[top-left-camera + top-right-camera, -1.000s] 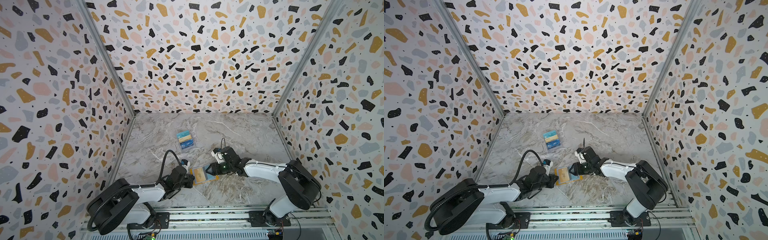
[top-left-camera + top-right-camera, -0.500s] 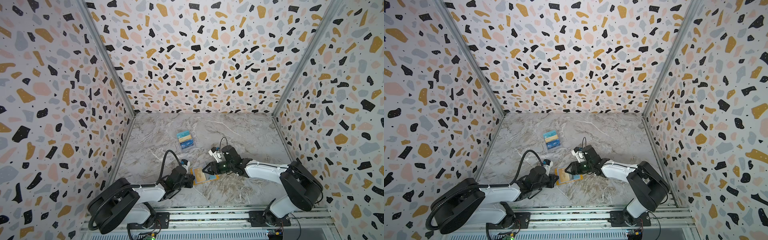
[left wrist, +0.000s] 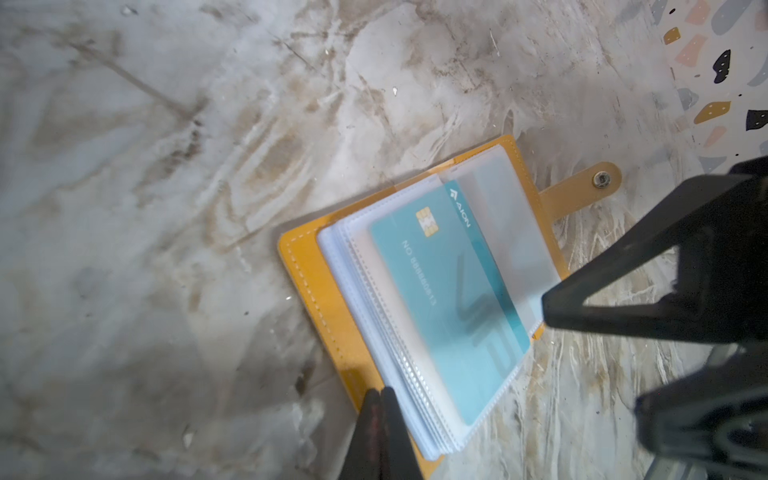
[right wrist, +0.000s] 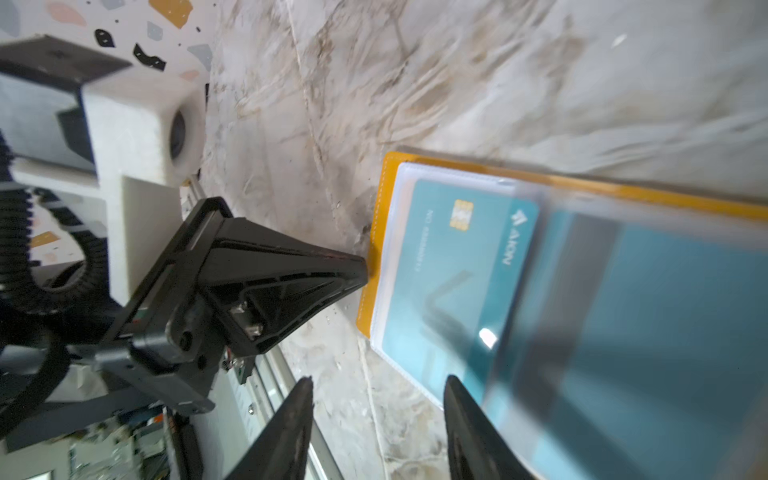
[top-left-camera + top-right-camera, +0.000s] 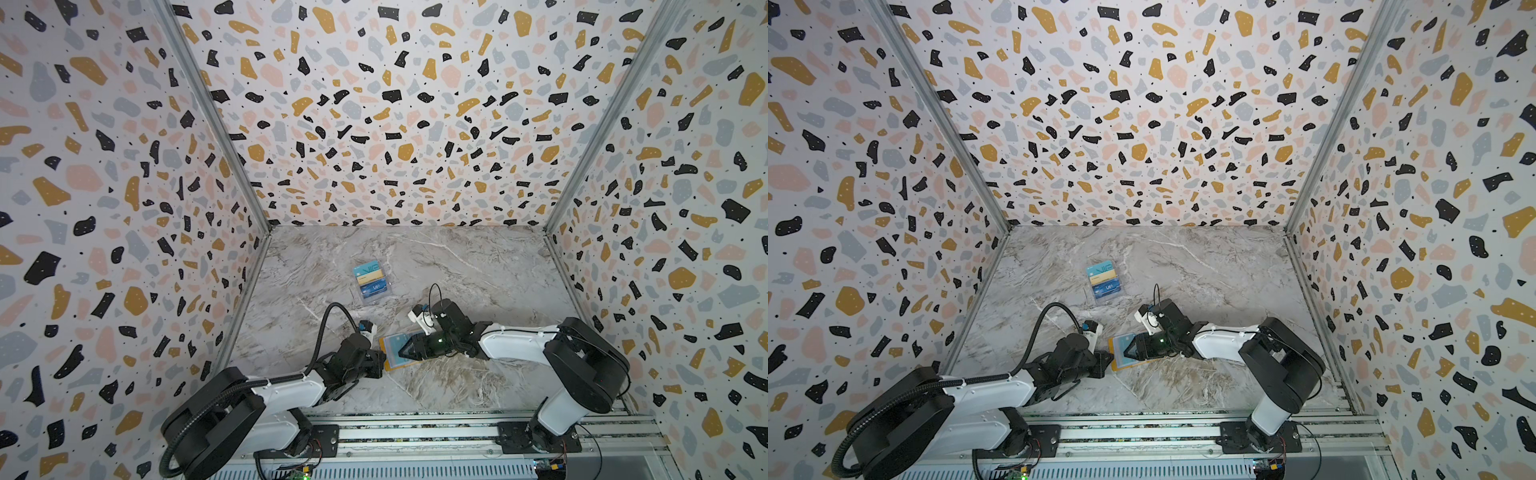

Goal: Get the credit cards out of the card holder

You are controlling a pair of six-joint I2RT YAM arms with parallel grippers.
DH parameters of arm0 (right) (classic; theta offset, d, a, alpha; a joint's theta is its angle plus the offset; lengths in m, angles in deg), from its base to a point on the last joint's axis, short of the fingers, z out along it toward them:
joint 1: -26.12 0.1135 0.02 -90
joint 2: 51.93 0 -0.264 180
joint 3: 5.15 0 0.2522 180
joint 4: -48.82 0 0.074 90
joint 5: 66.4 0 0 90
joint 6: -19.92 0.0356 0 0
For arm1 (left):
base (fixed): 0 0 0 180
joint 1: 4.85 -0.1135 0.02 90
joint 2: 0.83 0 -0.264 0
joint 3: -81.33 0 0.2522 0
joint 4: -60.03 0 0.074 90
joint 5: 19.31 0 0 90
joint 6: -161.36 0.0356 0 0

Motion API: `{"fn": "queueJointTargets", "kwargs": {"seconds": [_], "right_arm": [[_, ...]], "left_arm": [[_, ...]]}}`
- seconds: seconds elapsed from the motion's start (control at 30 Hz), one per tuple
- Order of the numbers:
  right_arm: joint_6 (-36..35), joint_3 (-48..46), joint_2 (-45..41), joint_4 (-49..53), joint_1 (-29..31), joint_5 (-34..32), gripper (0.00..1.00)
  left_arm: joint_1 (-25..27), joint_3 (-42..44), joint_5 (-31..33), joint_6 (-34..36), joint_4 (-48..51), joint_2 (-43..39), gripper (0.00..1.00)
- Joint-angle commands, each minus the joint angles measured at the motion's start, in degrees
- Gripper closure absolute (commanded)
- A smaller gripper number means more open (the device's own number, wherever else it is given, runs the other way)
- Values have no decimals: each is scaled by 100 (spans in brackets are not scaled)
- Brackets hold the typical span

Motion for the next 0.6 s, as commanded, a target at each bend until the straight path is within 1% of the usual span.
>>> {"fn": "queueJointTargets", "kwargs": {"seconds": [0.0, 0.07, 0.13, 0.57], "right_arm": [[-409, 405, -372, 1039, -43, -1234, 48], [-528, 570, -315, 1564, -49, -1766, 46], [-591, 623, -243, 1835, -59, -1991, 45], [-499, 470, 202, 1600, -86, -1728, 44]], "left_arm": [[13, 69, 82, 110, 33, -15, 95], [9, 76, 45, 130, -34, 48, 95], [11, 73, -8, 140, -120, 115, 95], [17, -2, -116, 218, -198, 315, 96]]}}
